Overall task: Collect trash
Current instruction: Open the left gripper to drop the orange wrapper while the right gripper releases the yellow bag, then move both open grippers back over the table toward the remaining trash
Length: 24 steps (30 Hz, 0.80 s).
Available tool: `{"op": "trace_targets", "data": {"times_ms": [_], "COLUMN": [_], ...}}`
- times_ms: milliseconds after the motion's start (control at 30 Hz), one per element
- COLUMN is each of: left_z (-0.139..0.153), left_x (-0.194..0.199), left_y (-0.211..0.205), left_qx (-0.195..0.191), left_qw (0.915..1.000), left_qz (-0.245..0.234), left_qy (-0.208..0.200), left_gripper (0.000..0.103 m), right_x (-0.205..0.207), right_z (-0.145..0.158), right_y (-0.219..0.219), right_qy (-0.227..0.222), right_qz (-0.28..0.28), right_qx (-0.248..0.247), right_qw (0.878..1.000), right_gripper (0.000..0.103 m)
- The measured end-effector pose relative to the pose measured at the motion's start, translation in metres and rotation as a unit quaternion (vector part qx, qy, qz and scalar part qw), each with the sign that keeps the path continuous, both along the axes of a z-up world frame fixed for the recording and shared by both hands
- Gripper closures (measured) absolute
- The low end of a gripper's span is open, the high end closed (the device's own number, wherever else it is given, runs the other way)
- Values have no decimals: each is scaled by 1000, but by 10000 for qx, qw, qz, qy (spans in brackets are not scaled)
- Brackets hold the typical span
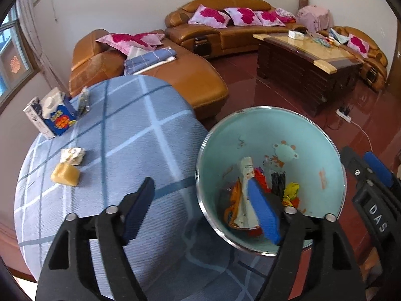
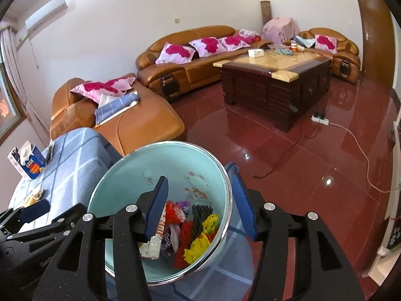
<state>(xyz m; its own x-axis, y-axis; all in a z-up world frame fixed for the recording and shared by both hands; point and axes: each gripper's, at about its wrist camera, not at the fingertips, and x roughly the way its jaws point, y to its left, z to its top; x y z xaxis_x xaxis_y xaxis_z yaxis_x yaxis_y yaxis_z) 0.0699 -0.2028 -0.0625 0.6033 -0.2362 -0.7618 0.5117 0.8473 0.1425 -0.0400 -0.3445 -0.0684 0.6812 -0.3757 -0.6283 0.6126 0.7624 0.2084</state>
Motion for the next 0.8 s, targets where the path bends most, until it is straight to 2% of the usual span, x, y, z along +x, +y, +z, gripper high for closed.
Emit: {"op": "trace_targets", "data": {"times_ms": [100,200,367,533,800], "left_z": [5,10,14,12,8], "left_x": [-2,-3,1,7,18], "left_y": [12,29,59,84,116], "left_qx": [-7,-79,-166,-210,-279], "left_qw": [9999,9996,9986,9971,9943], "left_qz": [74,212,486,724,1032], "left_qy": [-99,-157,-145,-65,-3], "left_gripper": [24,15,14,13,10], "right_x": [1,2,5,11,27], "right_z": [6,13,18,21,30], "right_y": [8,18,32,51,85], "right_qy": [-28,-51,-35,-46,-66], "right_qz": [81,225,355,534,899], "right_qx": [-106,-211,-306,-398,-594], "right_qw": [9999,9995,9989,9978,9942], "right_gripper": [50,49,41,24,22]}}
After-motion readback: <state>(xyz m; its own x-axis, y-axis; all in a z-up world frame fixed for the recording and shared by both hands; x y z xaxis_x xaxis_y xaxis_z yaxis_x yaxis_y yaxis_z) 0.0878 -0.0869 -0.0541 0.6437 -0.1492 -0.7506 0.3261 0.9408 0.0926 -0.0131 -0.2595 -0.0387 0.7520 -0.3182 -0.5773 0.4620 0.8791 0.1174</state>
